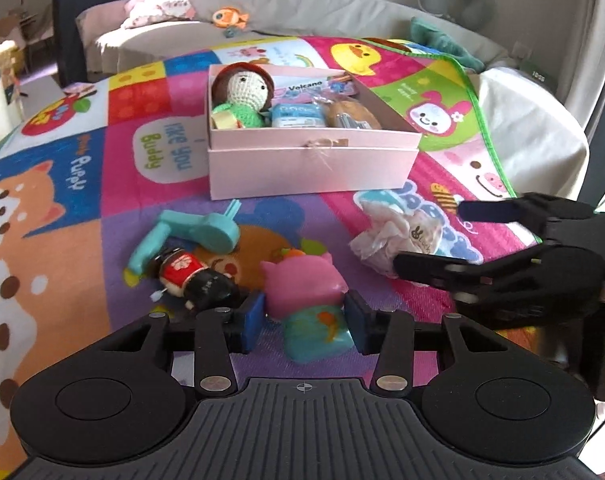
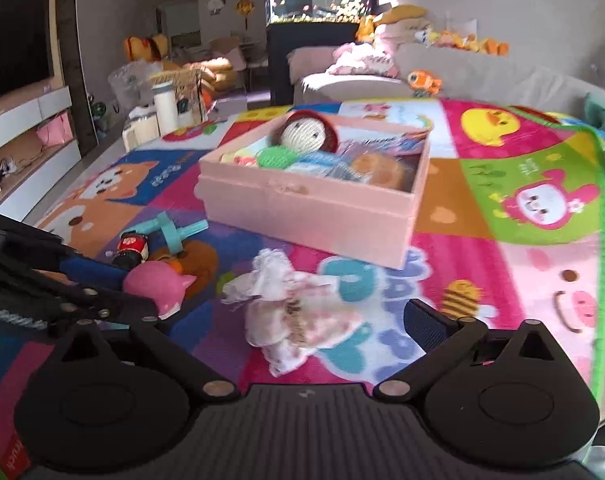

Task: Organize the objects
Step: 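Grasp the pink pig toy with the left tool while the right tool grasps the lace doll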

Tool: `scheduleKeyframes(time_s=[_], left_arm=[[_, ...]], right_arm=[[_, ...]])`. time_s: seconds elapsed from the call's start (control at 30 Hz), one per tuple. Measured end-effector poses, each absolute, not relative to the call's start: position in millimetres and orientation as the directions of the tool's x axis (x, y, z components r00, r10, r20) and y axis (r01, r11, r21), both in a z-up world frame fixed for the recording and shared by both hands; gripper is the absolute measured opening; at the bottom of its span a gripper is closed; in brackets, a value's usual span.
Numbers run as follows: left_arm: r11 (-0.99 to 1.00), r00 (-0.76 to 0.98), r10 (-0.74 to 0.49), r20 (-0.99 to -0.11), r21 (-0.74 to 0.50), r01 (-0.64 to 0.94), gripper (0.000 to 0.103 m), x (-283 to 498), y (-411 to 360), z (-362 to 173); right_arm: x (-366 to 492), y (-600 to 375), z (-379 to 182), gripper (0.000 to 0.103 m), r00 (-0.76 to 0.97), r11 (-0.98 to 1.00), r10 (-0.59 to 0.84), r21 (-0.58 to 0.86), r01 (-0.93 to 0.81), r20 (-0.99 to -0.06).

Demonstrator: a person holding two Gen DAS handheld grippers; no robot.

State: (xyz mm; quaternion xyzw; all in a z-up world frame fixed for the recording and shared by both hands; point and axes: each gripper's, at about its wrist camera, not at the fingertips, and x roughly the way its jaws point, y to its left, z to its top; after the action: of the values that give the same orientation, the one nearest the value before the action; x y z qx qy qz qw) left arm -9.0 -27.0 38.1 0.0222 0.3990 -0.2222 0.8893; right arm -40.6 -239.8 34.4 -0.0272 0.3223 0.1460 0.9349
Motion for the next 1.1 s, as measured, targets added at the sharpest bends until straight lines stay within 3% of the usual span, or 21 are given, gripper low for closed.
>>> scheduleKeyframes(time_s=[0.13,0.2,0.23,0.33,0.57,0.87,0.93,1.1], left_arm=[[0.904,0.586,-0.375,-0.719,-0.142,0.404,0.048,-12.2,-20.8,39.7],[0.903,0.585,-0.378,-0.718,-0.145,0.405,0.048,-14.4,-18.4,40.2],[0.902,0.584,-0.379,-0.718,-0.146,0.406,0.048,-15.6,-17.2,40.2],[0.89,0.565,-0.394,-0.725,-0.147,0.432,0.047,-20.8,-15.9,39.1],[0.859,0.581,-0.456,-0.674,-0.162,0.485,0.047,-25.5,-11.3,58.6],[0.89,0.775,-0.445,-0.448,-0.125,0.439,0.049,58.7,-36.8,103.3],[0.894,0.774,-0.443,-0.452,-0.155,0.421,0.049,85.1,-46.6,97.8],[0.899,0.698,-0.419,-0.581,-0.161,0.406,0.051,123.0,-69.0,63.1]], right_arm=[[-21.3,-221.1,21.3,0.077,0.703,0.954,0.244,0.036,-0.298,-0.668],[-18.2,-214.7,18.7,0.058,0.694,0.954,0.229,0.017,-0.299,-0.683],[-19.0,-213.6,19.1,0.043,0.691,0.952,0.231,0.012,-0.306,-0.685],[-29.4,-216.0,30.1,0.029,0.709,0.948,0.243,0.005,-0.319,-0.662],[-63.3,-256.3,87.5,0.028,0.787,0.949,0.298,0.078,-0.306,-0.54],[-57.3,-288.8,100.8,0.028,0.841,0.971,0.24,0.114,-0.211,-0.484],[-55.2,-287.0,96.7,0.028,0.836,0.97,0.241,0.114,-0.213,-0.493],[-49.5,-281.7,91.3,0.028,0.828,0.973,0.229,0.091,-0.213,-0.512]])
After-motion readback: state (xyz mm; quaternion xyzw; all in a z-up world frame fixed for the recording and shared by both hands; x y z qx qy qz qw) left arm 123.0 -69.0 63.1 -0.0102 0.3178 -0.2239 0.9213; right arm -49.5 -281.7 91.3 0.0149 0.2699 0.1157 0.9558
